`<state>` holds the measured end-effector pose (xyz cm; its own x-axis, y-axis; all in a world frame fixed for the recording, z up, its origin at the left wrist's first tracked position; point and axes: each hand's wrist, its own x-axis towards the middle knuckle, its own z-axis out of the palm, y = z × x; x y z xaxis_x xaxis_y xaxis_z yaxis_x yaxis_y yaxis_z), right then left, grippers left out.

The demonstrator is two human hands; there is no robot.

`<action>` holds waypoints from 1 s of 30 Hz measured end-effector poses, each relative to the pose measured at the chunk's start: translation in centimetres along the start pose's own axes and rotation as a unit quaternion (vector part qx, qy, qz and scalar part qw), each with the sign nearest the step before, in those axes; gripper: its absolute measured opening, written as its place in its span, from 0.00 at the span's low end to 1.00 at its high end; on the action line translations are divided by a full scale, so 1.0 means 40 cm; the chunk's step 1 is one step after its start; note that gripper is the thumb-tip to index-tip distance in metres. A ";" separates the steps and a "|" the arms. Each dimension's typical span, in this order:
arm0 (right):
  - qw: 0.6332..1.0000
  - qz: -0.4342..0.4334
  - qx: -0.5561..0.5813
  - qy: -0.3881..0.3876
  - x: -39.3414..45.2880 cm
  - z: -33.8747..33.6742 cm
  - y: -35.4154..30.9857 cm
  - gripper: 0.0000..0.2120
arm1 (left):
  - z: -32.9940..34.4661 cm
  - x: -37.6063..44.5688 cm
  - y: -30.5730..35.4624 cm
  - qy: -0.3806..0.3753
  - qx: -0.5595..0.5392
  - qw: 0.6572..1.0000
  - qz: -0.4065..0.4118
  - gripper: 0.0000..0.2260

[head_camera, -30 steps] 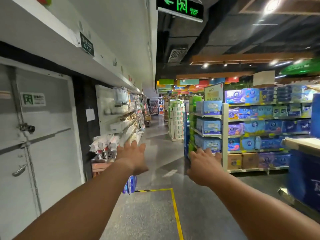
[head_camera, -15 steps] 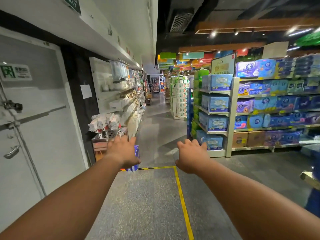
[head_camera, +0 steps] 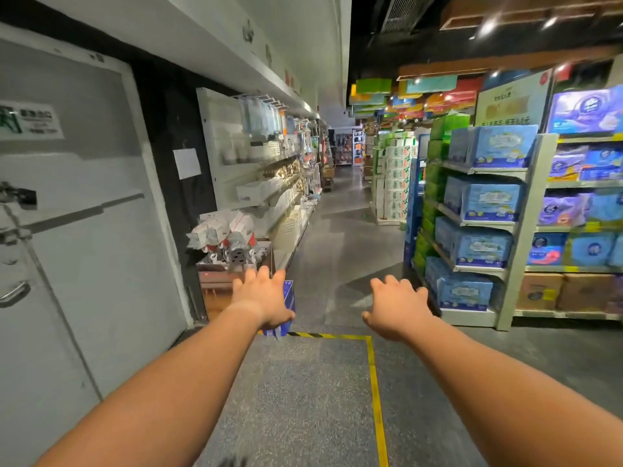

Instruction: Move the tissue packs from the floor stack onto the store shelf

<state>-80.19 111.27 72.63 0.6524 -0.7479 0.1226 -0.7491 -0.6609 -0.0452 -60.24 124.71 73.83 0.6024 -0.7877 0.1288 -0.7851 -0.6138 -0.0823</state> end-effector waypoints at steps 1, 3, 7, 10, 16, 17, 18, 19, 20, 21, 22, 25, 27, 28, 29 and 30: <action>1.000 -0.003 0.001 -0.008 0.051 0.017 0.005 0.27 | 0.018 0.047 0.008 -0.005 -0.001 1.000 -0.005 0.39; 1.000 -0.015 0.006 -0.015 0.159 0.055 0.015 0.27 | 0.058 0.151 0.025 -0.011 -0.007 1.000 -0.014 0.39; 0.999 -0.024 0.009 -0.024 0.384 0.150 0.051 0.28 | 0.169 0.377 0.063 -0.034 -0.030 0.999 -0.017 0.40; 0.999 -0.011 0.009 -0.046 0.570 0.233 0.090 0.29 | 0.263 0.571 0.073 -0.053 -0.046 0.997 -0.025 0.41; 0.996 0.020 0.027 -0.079 0.974 0.338 0.152 0.28 | 0.370 0.991 0.055 -0.101 -0.058 0.991 -0.060 0.39; 0.996 0.024 0.033 -0.077 1.038 0.353 0.155 0.28 | 0.382 1.058 0.055 -0.104 -0.055 0.991 -0.061 0.38; 0.996 0.025 0.036 -0.080 1.097 0.367 0.159 0.28 | 0.396 1.120 0.057 -0.109 -0.052 0.991 -0.061 0.37; 0.995 0.024 0.036 -0.086 1.152 0.385 0.162 0.28 | 0.412 1.175 0.063 -0.117 -0.049 0.990 -0.060 0.37; 0.995 0.022 0.037 -0.091 1.209 0.404 0.166 0.28 | 0.426 1.229 0.070 -0.122 -0.046 0.990 -0.058 0.38; 0.994 0.021 0.038 -0.096 1.267 0.423 0.169 0.28 | 0.441 1.283 0.076 -0.126 -0.043 0.989 -0.056 0.38; 0.994 0.020 0.042 -0.102 1.326 0.443 0.171 0.27 | 0.458 1.336 0.081 -0.131 -0.040 0.989 -0.054 0.38; 0.993 0.011 0.050 -0.110 1.511 0.499 0.180 0.26 | 0.511 1.503 0.093 -0.133 -0.033 0.989 -0.053 0.38; 0.992 -0.006 0.046 -0.120 1.638 0.545 0.190 0.27 | 0.550 1.612 0.106 -0.138 -0.036 0.988 -0.060 0.38; 0.991 -0.015 0.042 -0.128 1.704 0.567 0.197 0.27 | 0.570 1.667 0.114 -0.141 -0.041 0.987 -0.066 0.37; 0.990 -0.022 0.038 -0.137 1.771 0.587 0.203 0.28 | 0.591 1.722 0.123 -0.146 -0.045 0.986 -0.073 0.36; 0.989 -0.025 0.037 -0.144 1.838 0.605 0.210 0.29 | 0.608 1.777 0.132 -0.151 -0.047 0.984 -0.081 0.36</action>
<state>-35.75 49.23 57.28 0.7024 -0.6934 -0.1605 -0.7112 -0.6929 -0.1192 -18.07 64.23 58.51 0.7249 -0.6682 -0.1678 -0.6765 -0.7364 0.0098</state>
